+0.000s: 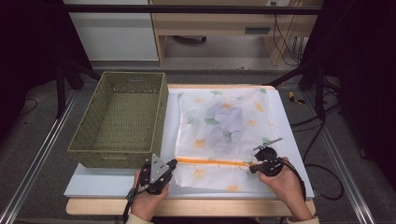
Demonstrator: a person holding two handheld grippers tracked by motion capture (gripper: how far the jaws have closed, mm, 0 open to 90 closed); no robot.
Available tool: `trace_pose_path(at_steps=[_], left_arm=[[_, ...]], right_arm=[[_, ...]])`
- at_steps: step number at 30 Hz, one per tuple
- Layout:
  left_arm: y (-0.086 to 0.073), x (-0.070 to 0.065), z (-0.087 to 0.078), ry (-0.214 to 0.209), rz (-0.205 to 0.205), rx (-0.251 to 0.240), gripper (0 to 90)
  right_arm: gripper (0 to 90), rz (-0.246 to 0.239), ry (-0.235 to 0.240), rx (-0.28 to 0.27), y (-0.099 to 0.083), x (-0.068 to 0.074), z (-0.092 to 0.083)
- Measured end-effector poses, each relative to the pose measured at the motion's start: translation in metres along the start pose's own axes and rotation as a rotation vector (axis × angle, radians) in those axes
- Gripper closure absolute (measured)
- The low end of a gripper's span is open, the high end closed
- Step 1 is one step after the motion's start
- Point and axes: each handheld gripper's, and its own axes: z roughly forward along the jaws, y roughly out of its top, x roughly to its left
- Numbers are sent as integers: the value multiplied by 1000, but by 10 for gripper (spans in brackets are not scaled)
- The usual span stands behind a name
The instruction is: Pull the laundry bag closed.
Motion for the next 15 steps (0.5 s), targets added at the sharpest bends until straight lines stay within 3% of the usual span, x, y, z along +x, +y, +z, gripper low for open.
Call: trace_pose_path(at_steps=[15], left_arm=[[0, 0, 0, 3, -1, 2, 886]], right_arm=[[900, -3, 0, -8, 0, 0, -1]])
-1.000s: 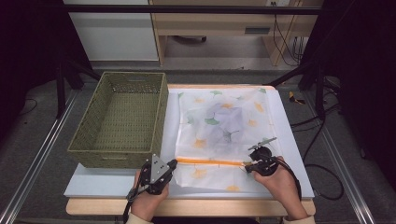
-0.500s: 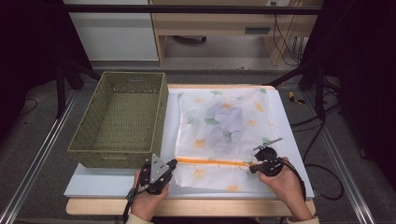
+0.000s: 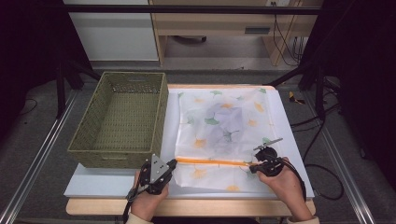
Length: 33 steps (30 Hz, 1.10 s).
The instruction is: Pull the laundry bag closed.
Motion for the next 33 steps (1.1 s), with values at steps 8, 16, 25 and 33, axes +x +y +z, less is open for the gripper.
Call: trace_pose_path(at_steps=[8, 16, 25, 33], left_arm=[[0, 0, 0, -1, -1, 0, 885], [0, 0, 0, 0, -2, -1, 885], [0, 0, 0, 0, -2, 1, 886], [0, 0, 0, 1, -2, 1, 886]], right_arm=[[900, 1, -1, -4, 0, 0, -1], [900, 2, -17, 1, 0, 0, -1], [900, 6, -25, -1, -3, -4, -4], [900, 28, -24, -9, -6, -9, -6]])
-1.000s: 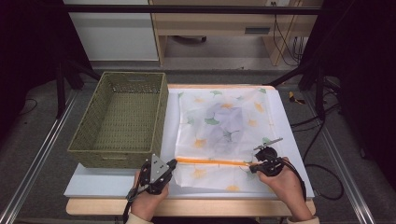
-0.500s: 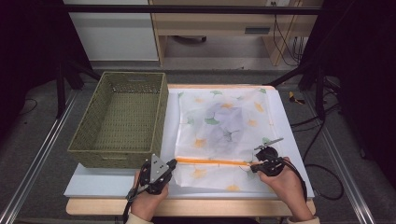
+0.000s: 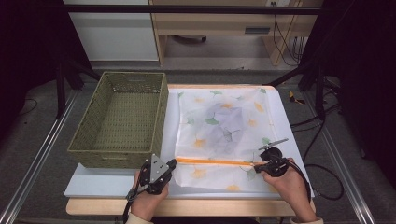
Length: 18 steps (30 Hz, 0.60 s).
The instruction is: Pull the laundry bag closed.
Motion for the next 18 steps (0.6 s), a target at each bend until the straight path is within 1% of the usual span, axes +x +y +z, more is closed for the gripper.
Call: trace_pose_path(at_steps=[2, 8, 9, 10, 11, 13, 14, 18], left_arm=[[0, 0, 0, 0, 0, 0, 885], [0, 0, 0, -1, 1, 0, 885], [0, 0, 0, -1, 0, 0, 885], [0, 0, 0, -1, 0, 0, 886], [0, 0, 0, -1, 1, 0, 885], [0, 0, 0, -1, 1, 0, 885], [0, 0, 0, 1, 3, 0, 885], [0, 0, 0, -1, 1, -1, 886]], right_arm=[[900, -8, -3, 3, -1, -1, 0], [900, 4, 4, 1, -1, -2, -1], [900, -2, 1, -2, -2, -3, -1], [900, 3, 0, -1, -2, -2, -1], [900, -7, 3, -5, -2, -3, -1], [900, 4, -2, 2, -2, -3, -1], [900, 0, 5, -2, -2, -3, -1], [900, 0, 3, -2, -2, -3, -2]])
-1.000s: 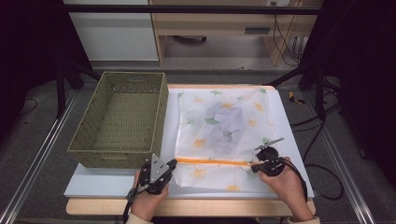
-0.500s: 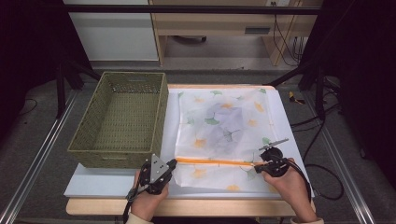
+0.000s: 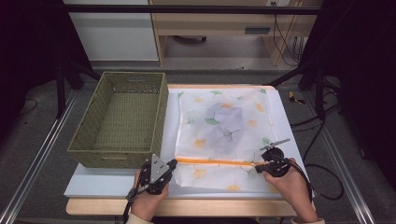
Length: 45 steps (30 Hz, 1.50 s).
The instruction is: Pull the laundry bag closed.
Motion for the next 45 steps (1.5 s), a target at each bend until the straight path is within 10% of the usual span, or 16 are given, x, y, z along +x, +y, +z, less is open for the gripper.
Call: trace_pose_path(at_steps=[45], left_arm=[[0, 0, 0, 10, 6, 5, 886]], right_arm=[[900, 49, -16, 4, -11, -19, -7]])
